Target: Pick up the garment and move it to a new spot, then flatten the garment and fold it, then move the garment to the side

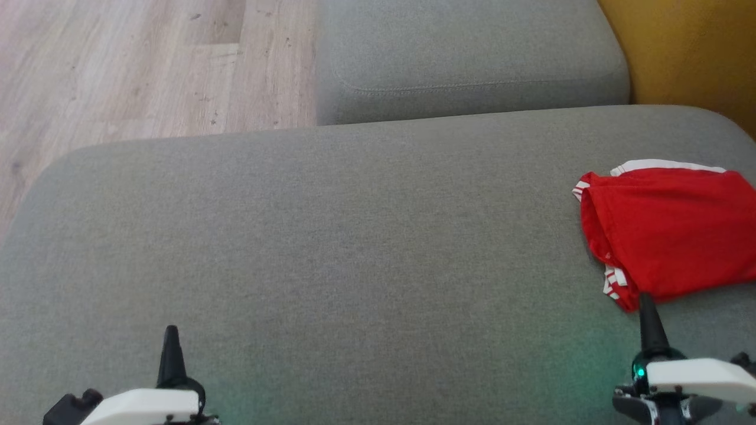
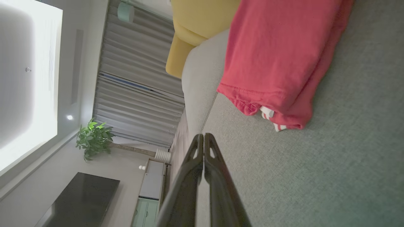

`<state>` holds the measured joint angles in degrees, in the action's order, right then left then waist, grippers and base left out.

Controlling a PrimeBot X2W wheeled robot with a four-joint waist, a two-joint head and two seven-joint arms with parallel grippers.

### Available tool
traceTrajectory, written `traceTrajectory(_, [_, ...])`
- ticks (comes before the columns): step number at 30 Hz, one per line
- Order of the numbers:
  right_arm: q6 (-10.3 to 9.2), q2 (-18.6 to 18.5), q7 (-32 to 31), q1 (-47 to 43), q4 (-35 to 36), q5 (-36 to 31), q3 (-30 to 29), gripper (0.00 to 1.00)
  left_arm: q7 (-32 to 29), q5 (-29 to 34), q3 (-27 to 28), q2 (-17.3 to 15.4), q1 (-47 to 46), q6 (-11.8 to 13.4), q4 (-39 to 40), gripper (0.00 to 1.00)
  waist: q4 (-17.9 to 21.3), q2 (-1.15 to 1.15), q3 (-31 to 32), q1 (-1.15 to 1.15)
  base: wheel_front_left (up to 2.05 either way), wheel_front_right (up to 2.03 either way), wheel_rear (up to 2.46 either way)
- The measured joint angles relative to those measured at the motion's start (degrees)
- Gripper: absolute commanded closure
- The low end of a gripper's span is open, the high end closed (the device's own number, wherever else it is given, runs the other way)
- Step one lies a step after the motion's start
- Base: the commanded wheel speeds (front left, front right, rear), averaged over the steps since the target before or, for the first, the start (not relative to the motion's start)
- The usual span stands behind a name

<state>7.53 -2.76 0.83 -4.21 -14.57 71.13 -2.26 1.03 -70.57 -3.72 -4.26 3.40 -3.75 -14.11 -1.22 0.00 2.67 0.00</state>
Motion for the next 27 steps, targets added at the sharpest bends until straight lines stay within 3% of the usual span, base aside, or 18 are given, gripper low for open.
traceTrajectory(27, [0.0, 0.0, -4.4, 5.5, -0.9, 17.2, -2.8, 1.0, -4.4, -18.1, 4.3, 0.1, -4.8, -2.4, -1.0, 1.0, 1.0, 0.0, -2.3, 0.0, 0.0, 0.0, 0.0])
